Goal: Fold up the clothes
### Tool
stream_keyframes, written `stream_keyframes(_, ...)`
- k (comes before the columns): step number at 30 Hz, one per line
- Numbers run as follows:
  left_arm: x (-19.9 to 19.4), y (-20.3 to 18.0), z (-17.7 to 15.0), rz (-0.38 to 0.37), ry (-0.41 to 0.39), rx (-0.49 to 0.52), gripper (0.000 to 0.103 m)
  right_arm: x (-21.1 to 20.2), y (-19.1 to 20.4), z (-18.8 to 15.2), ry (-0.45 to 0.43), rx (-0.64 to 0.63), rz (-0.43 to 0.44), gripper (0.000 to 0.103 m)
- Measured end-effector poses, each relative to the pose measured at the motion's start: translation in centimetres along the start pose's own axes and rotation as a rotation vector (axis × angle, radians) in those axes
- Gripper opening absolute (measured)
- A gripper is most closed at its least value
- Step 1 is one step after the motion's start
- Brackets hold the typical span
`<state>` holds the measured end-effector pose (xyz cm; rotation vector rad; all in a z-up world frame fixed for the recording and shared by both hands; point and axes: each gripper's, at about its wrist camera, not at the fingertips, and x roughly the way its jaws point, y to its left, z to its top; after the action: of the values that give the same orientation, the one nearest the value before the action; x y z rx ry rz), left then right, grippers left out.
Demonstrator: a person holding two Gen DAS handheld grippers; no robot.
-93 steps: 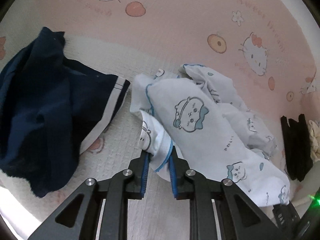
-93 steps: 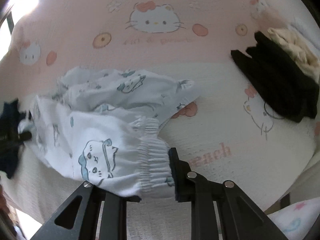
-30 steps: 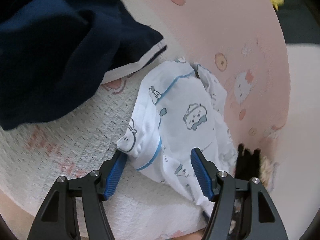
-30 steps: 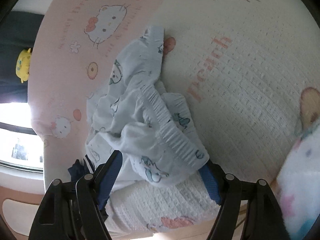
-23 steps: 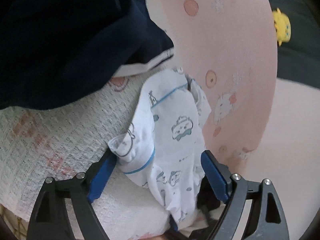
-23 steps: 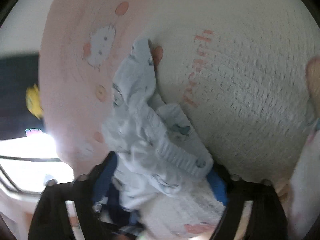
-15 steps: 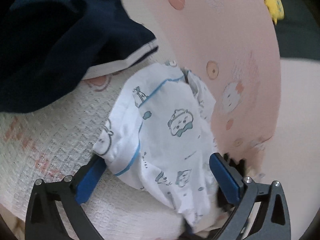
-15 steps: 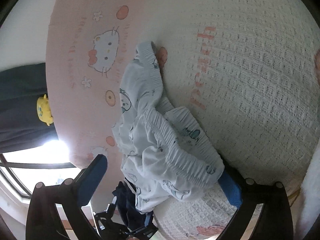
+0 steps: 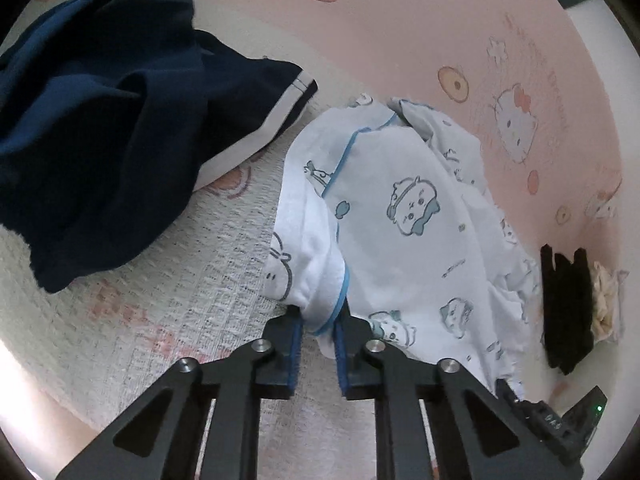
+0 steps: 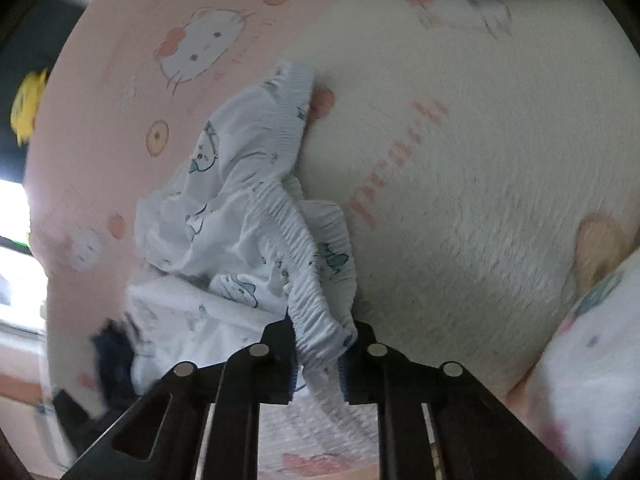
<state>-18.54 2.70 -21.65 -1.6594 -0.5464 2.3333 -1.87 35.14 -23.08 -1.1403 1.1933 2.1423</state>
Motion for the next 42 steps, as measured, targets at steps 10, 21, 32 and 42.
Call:
stream_keyframes(10,-3.0,-3.1,-0.7,0.076,-0.035,0.204,0.009,-1.7,1.0,0.7,-0.083,-0.134,-0.149,0.011)
stream_keyframes(21,-1.7,-0.6,-1.6,0.103,0.052,0.155,0.009,-1.6,-0.8,1.5,-0.058,-0.075,-0.216,0.011)
stream_keyframes(32,-1.0,-2.1,-2.2,0.146,0.032,0.318,0.009,-0.9,-1.1,2.3,-0.082,-0.075,-0.243,0.011)
stream_keyframes(42,-4.5,-1.5,-2.1,-0.046,-0.053,0.295,0.009,-3.3,-0.9,2.4,-0.178,-0.077,-0.150,0.059)
